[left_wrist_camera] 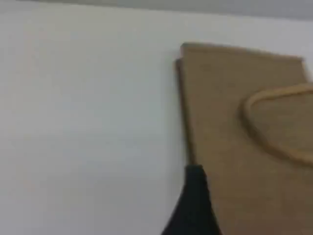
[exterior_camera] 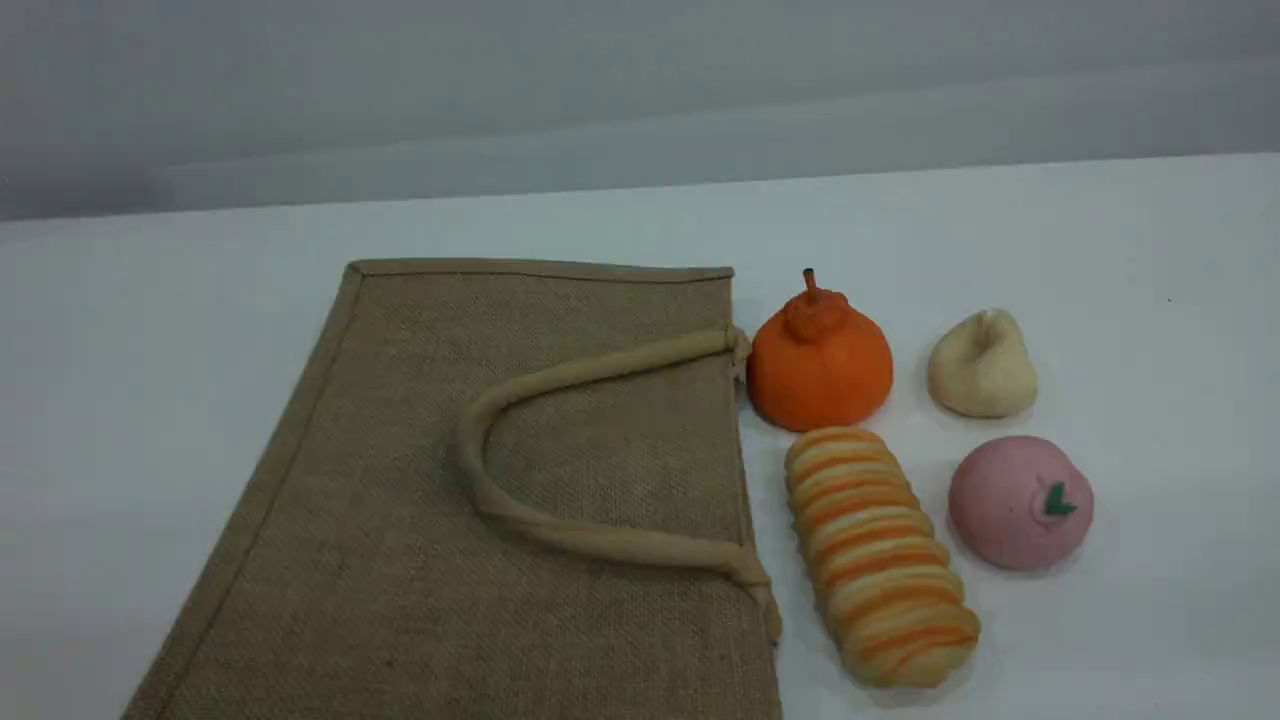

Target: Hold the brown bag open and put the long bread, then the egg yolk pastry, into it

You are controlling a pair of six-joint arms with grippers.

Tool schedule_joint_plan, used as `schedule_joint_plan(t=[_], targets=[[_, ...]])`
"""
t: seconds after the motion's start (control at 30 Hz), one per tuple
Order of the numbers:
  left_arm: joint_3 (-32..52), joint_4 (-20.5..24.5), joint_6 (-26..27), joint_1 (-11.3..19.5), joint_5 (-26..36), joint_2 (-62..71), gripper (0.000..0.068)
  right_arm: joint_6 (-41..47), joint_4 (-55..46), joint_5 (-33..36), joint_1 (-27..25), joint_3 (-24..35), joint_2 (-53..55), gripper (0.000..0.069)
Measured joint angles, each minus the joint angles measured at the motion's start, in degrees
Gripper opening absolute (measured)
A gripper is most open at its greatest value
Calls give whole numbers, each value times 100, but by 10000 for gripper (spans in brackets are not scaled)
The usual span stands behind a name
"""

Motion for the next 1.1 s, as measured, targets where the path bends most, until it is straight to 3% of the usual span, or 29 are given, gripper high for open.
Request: schedule_joint_plan(t=[0.13,0.3,0.63,0.83,1.1], targets=[[-433,-97,187,0,-568,930,524,-525,459,-568,0,-200,871,549],[-1095,-320,187,0,-746,2337,524,-855,1110,-1515,0,-352,2103,549],[-1839,-1019,374,0,-1377,5211,524,-935,2274,-3342,0,-489,4655,549],[-1962,-1593,827,-168,-1747,6721,524,-991,2336,-3249,0,-1000,6119,549],[-1965,-1827,1004,-941,-2424,8184,524,-998,2442,-3287,0,-1538,7479,549]])
